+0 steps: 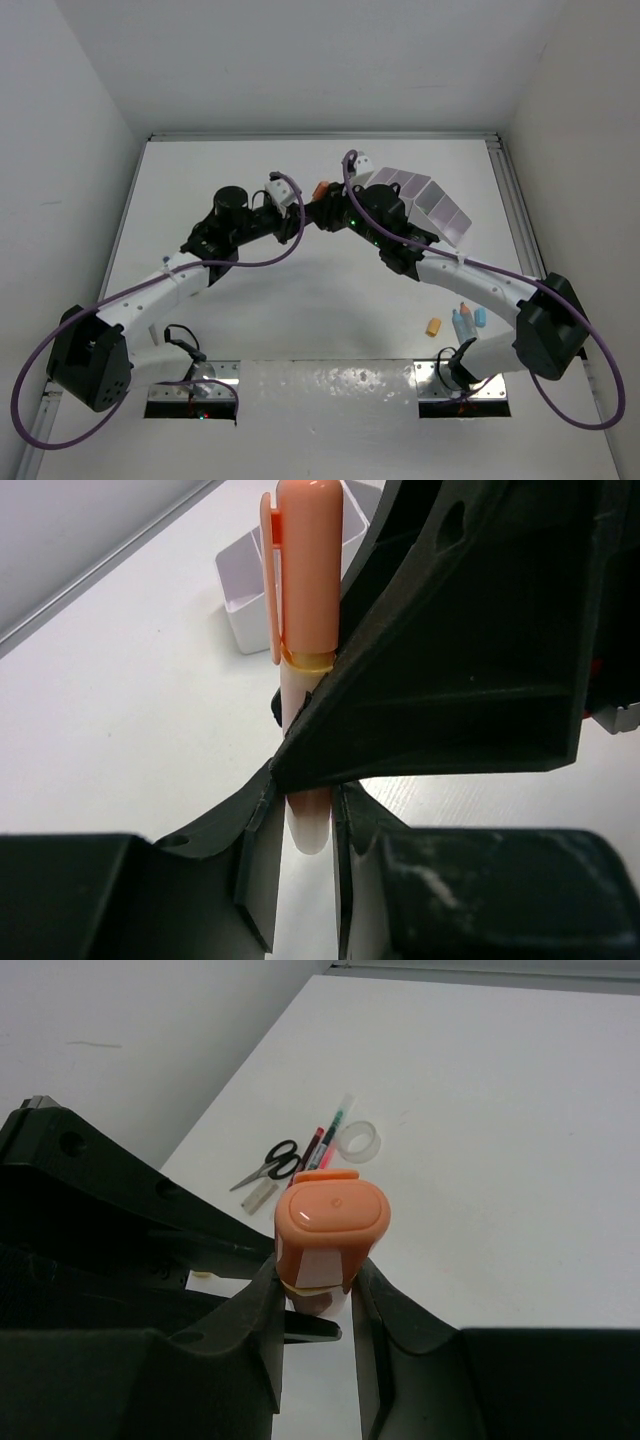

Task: Sort the stationery into containers
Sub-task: Close the pen cap on the pen.

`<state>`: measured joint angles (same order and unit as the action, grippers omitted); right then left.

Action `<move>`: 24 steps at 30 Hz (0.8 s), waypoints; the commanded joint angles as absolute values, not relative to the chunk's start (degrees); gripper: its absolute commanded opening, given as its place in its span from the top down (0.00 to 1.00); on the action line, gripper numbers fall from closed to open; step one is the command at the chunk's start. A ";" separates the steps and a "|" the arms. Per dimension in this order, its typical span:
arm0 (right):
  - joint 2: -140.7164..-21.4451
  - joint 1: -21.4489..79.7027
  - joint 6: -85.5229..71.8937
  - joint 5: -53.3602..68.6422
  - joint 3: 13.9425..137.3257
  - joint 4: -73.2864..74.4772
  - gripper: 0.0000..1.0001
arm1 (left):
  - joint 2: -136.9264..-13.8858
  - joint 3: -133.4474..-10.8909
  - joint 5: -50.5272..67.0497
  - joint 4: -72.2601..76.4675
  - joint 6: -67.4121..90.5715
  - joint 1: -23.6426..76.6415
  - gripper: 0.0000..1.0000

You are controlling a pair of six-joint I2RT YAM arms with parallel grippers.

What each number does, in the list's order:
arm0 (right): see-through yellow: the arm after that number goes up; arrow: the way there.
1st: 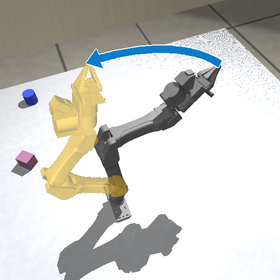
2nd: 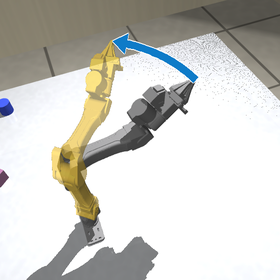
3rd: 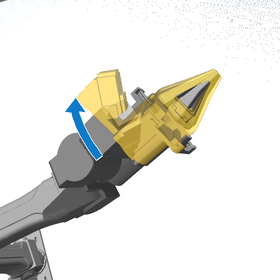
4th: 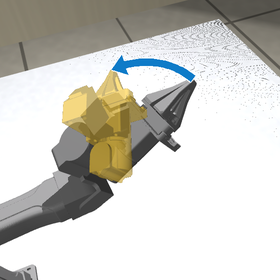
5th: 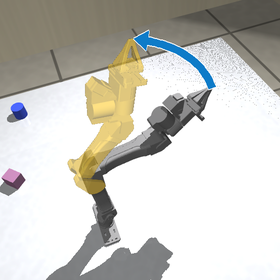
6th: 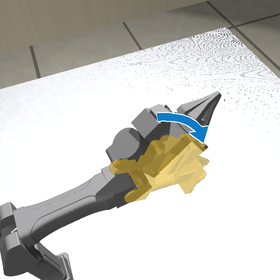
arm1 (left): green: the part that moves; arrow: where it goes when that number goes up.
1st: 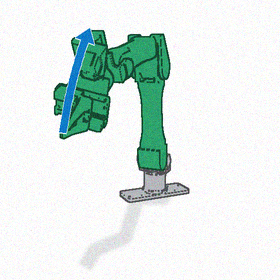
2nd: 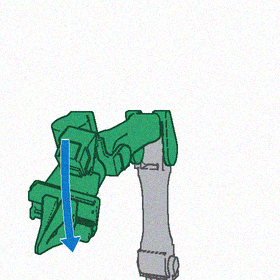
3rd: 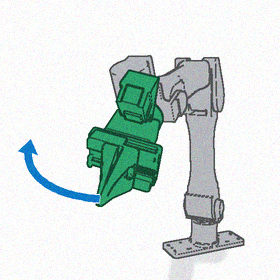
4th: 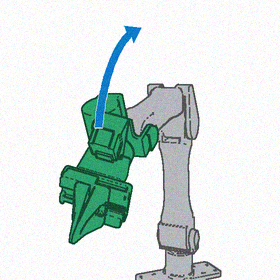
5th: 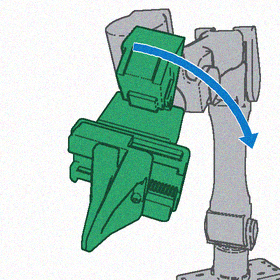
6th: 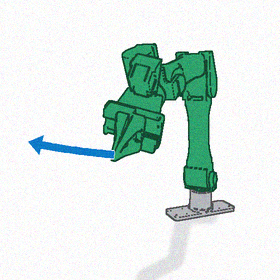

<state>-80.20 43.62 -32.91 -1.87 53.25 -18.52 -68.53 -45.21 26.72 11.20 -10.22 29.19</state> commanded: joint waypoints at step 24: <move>-79.45 44.03 -30.59 -0.97 59.76 -20.57 0.65 | -65.13 -36.21 19.43 44.12 7.47 30.15 1.00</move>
